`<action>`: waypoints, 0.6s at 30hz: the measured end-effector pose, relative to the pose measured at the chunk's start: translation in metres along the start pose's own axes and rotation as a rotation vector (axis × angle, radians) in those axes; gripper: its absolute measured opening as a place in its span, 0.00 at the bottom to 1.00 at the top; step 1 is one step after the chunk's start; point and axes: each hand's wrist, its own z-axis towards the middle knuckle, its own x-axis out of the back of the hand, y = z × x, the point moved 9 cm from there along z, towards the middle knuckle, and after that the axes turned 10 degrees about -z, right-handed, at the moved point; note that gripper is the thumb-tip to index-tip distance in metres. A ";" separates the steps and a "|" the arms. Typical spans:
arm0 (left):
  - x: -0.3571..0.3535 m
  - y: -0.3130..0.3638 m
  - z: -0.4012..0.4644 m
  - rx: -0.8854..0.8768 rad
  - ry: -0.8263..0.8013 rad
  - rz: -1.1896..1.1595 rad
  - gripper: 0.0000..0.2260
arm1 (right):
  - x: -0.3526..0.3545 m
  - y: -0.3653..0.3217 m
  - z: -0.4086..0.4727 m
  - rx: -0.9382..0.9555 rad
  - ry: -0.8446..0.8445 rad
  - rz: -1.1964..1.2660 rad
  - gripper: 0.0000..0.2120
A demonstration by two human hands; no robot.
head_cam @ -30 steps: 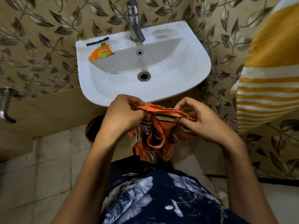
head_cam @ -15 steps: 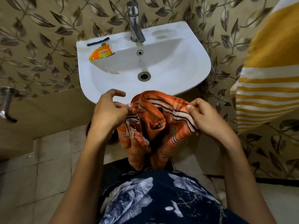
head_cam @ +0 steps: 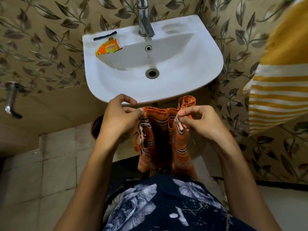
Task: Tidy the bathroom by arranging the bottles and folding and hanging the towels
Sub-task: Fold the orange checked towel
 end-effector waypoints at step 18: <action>-0.033 -0.006 -0.025 0.213 -0.133 -0.432 0.12 | -0.046 -0.054 -0.030 0.276 0.048 -0.175 0.09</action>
